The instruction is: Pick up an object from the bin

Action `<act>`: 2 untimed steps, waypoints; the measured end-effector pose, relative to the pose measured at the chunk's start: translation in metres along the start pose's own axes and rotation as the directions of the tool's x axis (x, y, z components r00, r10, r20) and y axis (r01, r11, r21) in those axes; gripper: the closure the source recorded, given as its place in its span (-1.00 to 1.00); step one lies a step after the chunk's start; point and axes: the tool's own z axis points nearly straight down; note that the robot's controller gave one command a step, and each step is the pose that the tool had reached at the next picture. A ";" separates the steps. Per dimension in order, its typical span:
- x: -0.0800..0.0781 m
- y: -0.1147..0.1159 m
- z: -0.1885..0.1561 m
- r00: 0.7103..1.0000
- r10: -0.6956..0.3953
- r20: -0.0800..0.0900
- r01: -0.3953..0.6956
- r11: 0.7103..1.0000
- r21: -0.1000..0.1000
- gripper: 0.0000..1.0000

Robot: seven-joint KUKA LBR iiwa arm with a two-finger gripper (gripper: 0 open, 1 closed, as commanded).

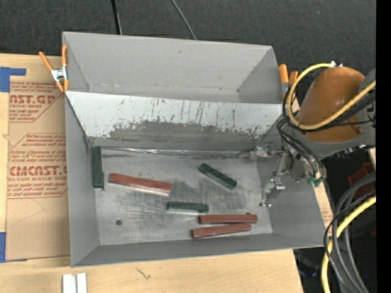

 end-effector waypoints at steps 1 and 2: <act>0.000 0.000 0.000 1.000 0.000 0.000 0.000 1.000 0.000 -1.00; 0.022 0.027 0.087 0.999 -0.027 0.021 0.027 1.000 0.003 1.00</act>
Offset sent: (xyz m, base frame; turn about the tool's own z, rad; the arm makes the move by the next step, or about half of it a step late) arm -0.0280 0.0276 -0.0917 -0.0279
